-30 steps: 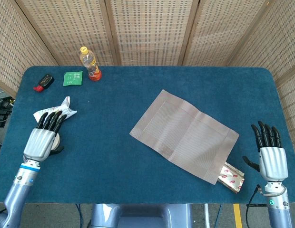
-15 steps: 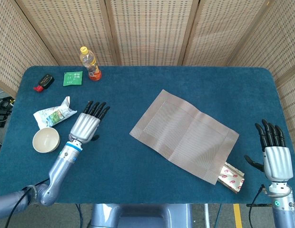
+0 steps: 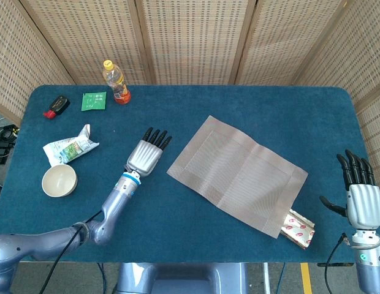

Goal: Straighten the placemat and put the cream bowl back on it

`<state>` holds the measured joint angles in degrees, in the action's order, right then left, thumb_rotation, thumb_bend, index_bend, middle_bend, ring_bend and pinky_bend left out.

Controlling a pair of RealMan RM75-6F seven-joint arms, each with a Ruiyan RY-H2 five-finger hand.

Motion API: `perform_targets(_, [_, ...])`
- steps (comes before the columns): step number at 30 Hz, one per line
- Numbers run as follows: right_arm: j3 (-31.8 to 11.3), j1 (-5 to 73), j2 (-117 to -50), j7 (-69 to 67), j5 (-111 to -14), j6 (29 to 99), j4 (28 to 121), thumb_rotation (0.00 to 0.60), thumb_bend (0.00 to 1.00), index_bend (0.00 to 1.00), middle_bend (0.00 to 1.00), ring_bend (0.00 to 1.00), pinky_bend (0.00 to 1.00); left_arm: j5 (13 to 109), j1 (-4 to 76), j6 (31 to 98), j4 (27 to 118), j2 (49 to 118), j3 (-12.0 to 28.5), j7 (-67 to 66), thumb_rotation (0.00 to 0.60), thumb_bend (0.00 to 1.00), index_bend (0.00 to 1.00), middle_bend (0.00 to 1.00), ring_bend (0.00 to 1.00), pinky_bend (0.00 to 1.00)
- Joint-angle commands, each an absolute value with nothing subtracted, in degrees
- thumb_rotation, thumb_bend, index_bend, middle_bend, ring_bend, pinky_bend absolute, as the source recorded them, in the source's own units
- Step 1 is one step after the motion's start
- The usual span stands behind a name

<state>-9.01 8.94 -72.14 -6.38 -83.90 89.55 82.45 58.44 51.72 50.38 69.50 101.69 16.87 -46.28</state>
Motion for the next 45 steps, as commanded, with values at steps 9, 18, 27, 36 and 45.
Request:
perform_targets(9, [-9.71,8.79,-71.95,-8.19,-83.54,89.36,81.54,0.6,0.22,0.03,0.0,0.0,0.0,53.96,57.68,45.87,58.53,109.03,15.5,-47.32,0.6,0.0,0.0,0.0,0.0,0.0])
perform_targets(18, [-10.02,8.69,-71.8,-9.22,-83.64,89.4,81.48,0.6,0.22,0.03,0.0,0.0,0.0,53.92,60.0,44.6,54.94,111.62,14.56,-46.15,0.6,0.0,0.0,0.0,0.0,0.0])
perform_targets(27, [-10.21,8.55,-71.79,-9.87,-83.69,89.51,81.67,0.6,0.22,0.03,0.0,0.0,0.0,53.52,61.25,44.6,53.36,112.99,13.61,-46.95,0.6,0.0,0.0,0.0,0.0,0.0])
perform_targets(36, [-10.6,8.45,-71.82,-10.67,-83.7,89.91,81.45,0.6,0.22,0.03,0.0,0.0,0.0,55.72,62.73,45.22,50.62,115.23,13.6,-44.73,0.6,0.31,0.01,0.0,0.0,0.0])
perform_targets(45, [-10.49,8.45,-71.8,-11.14,-84.01,89.75,81.57,0.6,0.22,0.03,0.0,0.0,0.0,65.14,62.76,49.25,47.98,116.76,12.01,-34.38,0.6,0.44,0.08,0.0,0.0,0.0])
